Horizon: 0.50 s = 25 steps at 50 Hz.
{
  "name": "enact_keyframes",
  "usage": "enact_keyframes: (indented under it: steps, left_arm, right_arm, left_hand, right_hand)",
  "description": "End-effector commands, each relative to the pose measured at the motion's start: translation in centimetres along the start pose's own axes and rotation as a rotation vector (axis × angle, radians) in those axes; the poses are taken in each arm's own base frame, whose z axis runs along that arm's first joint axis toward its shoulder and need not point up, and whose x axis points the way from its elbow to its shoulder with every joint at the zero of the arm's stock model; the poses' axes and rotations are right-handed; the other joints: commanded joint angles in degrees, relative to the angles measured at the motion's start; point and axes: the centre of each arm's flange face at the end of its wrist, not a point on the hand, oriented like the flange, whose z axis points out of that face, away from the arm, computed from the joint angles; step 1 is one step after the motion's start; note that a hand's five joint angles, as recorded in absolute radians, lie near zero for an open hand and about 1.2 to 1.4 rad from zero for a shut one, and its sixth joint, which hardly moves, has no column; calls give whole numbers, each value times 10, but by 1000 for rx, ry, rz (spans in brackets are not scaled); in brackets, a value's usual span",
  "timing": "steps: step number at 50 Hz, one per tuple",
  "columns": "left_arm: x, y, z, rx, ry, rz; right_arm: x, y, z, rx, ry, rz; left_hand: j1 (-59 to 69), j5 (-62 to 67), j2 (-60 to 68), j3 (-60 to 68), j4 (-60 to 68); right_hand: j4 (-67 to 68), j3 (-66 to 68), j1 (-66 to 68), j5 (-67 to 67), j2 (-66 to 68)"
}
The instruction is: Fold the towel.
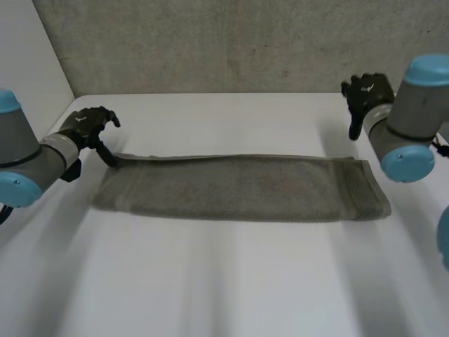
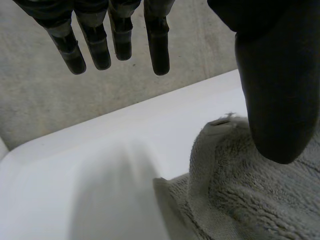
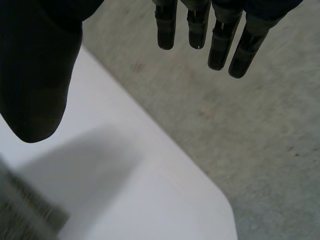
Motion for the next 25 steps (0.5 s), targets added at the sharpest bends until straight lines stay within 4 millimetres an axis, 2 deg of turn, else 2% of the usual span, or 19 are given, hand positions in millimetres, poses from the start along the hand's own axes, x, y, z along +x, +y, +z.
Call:
enact_keyframes:
  steps: [1,3,4,6,7,8,9,11,12,14,15,16,19,20,22,23,25]
  left_arm:
    - [-1,-21,-29,-9,-21,-1]
    - [2,-23,-37,-15,-17,-1]
    - [4,-23,-44,-22,-15,-1]
    - [7,-23,-52,-32,-14,-2]
    - [9,-20,-58,-46,-11,-6]
    - [9,-20,-58,-46,-11,-6]
    - [12,-17,-65,-62,-8,-10]
    - [15,-14,-70,-77,-5,-15]
    - [17,-11,-75,-91,0,-18]
    - [20,-7,-79,-103,3,-17]
    - [21,-1,-81,-114,5,-5]
    - [21,-1,-81,-114,5,-5]
    - [24,9,-85,-134,12,40]
    - [26,14,-87,-148,18,62]
    - [27,17,-90,-160,23,78]
    - [31,21,-92,-172,31,78]
    - [33,25,-94,-184,36,77]
  right_arm:
    - [21,-36,-28,16,-2,72]
    - [26,-45,-49,-11,-27,75]
    - [26,-45,-49,-11,-27,75]
    - [27,-44,-71,-49,-70,68]
    - [27,-44,-72,-49,-71,68]
    - [23,-40,-83,-73,-103,67]
    - [23,-40,-83,-73,-104,67]
    - [13,-27,-105,-128,-170,58]
    - [13,-27,-106,-128,-170,58]
    - [-1,-8,-124,-191,-231,37]
    - [-1,-8,-125,-191,-231,37]
    - [-6,2,-133,-224,-258,28]
    - [-12,21,-139,-250,-281,26]
    - [-13,22,-139,-251,-281,26]
    - [-8,42,-137,-257,-259,40]
    - [-8,42,-137,-257,-259,40]
    - [-4,59,-134,-269,-238,53]
  left_hand:
    - [-42,-28,-41,-44,-45]
    - [-42,-28,-41,-44,-45]
    - [-42,-28,-41,-44,-45]
    - [-40,-26,-40,-42,-44]
    - [-40,-26,-40,-42,-44]
    - [-40,-26,-40,-42,-44]
    - [-40,-26,-40,-42,-44]
    - [-40,-26,-40,-42,-44]
    - [-37,-23,-36,-39,-40]
    - [-33,-20,-33,-35,-37]
    - [-28,-15,-28,-30,-32]
    - [-28,-14,-28,-30,-32]
    - [-27,-13,-26,-28,-30]
    - [-27,-13,-26,-28,-30]
    - [-27,-13,-26,-28,-30]
    - [-27,-13,-26,-28,-30]
    - [-27,-13,-26,-28,-30]
  right_hand:
    - [-51,-43,-36,-34,-42]
    - [-51,-43,-36,-34,-42]
    - [-51,-43,-36,-34,-42]
    - [-51,-43,-36,-34,-42]
    - [-51,-43,-36,-34,-42]
    - [-51,-43,-36,-34,-42]
    - [-51,-43,-36,-34,-42]
    - [-51,-43,-36,-34,-42]
    - [-51,-43,-36,-34,-42]
    - [-51,-43,-36,-34,-42]
    - [-51,-43,-36,-34,-42]
    - [-51,-43,-36,-34,-42]
    - [50,58,66,67,59]
    - [51,58,66,67,60]
    - [57,65,73,74,67]
    - [57,65,73,74,67]
    - [57,65,73,74,67]
